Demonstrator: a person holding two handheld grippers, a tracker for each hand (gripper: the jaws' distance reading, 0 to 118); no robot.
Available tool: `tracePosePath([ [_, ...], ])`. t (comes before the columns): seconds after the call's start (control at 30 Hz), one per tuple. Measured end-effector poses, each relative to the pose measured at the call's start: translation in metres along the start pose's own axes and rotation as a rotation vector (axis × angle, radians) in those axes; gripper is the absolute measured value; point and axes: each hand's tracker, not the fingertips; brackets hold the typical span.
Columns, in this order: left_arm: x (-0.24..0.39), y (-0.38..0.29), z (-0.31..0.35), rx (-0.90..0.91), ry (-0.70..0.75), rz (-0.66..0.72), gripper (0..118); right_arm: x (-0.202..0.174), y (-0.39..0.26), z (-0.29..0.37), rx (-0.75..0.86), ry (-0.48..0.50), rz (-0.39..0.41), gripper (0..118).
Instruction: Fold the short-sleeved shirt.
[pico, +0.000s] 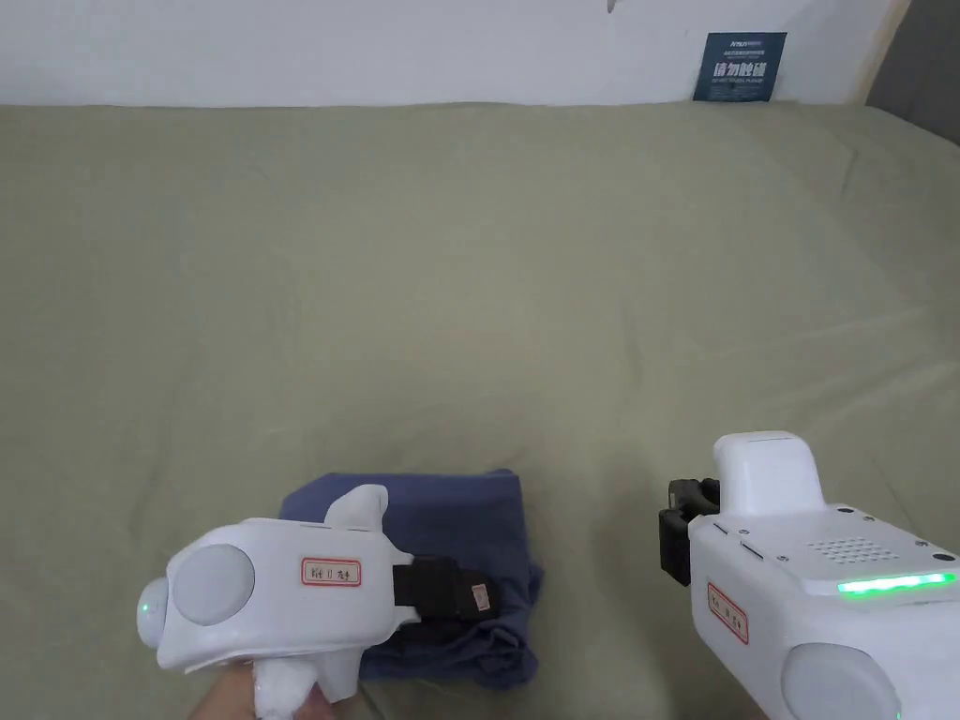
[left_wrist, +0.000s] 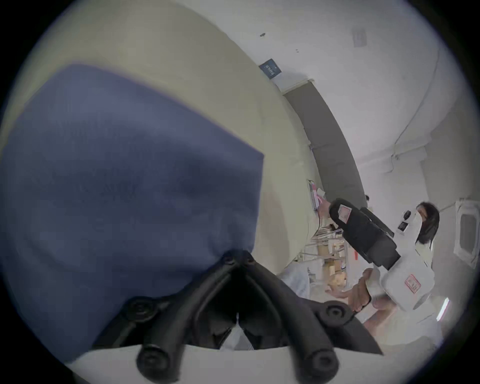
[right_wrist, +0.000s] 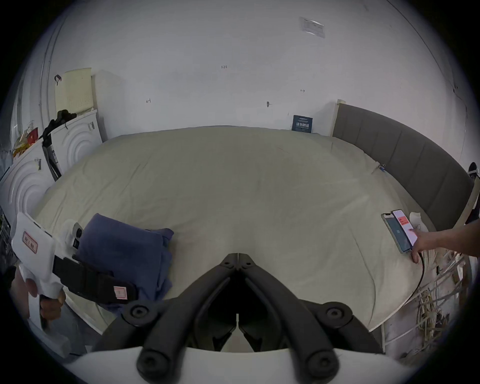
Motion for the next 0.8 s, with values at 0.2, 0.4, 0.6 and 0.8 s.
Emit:
tracePosePath([
  [0.2, 0.01, 0.01, 0.062, 0.092, -0.001, -0.054, 0, -0.009, 0.014, -0.009, -0.043, 0.396, -0.164, 0],
  [0.4, -0.011, 0.021, 0.118, 0.175, 0.117, -0.066, 0, -0.02, 0.011, -0.077, -0.25, 0.911, -0.38, 0],
  [0.6, -0.048, 0.025, 0.141, 0.172, 0.2, -0.03, 0, -0.023, -0.019, -0.145, -0.472, 1.113, -0.566, 0],
  [0.8, -0.076, 0.029, 0.135, 0.124, 0.139, 0.041, 0, -0.015, -0.044, -0.176, -0.535, 1.11, -0.657, 0],
])
